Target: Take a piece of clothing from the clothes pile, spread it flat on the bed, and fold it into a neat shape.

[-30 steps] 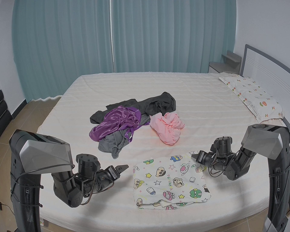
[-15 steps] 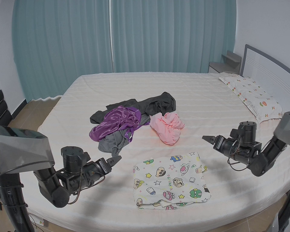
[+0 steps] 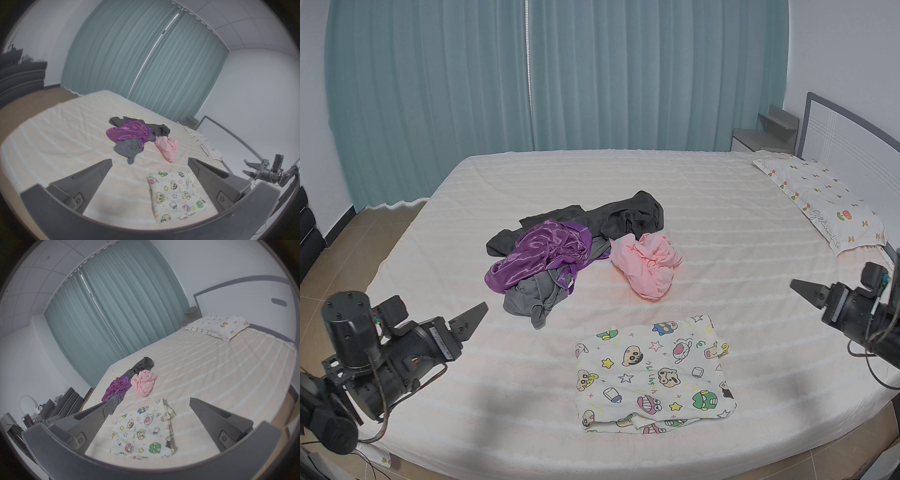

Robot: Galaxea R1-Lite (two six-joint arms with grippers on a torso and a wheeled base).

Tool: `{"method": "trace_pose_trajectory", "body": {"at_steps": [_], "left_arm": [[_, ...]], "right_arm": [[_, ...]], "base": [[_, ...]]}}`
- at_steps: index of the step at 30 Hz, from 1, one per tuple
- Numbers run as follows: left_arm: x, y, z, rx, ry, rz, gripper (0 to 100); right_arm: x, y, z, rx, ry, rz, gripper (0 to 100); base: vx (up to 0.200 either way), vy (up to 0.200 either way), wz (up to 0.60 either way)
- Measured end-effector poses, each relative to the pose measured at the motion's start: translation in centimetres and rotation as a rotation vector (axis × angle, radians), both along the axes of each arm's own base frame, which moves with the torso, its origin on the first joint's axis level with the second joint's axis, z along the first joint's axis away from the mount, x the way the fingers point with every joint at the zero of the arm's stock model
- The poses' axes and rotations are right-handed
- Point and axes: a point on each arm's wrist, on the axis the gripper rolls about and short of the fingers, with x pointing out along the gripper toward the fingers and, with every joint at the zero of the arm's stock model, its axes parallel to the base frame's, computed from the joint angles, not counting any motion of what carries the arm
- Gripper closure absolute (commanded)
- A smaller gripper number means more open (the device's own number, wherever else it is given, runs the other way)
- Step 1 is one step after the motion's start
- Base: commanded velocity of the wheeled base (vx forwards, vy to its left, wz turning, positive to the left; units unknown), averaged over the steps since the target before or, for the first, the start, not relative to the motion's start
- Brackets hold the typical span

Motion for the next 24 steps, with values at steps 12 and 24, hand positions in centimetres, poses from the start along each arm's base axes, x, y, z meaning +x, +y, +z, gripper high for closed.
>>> {"method": "trace_pose_trajectory", "body": {"at_steps": [12, 24], "left_arm": [[-9.2, 4.3, 2.4, 0.227, -0.023, 0.144, 0], [-18.4, 7.5, 1.9, 0.489, -0.169, 0.449, 0]], "right_arm": [[-10.3, -3.4, -0.1, -0.183, -0.064, -0.137, 0], [-18.4, -4.7, -3.9, -0.453, -0.162, -0.254, 0]], "base": [[0.000, 0.000, 0.00], [0.000, 0.000, 0.00]]}}
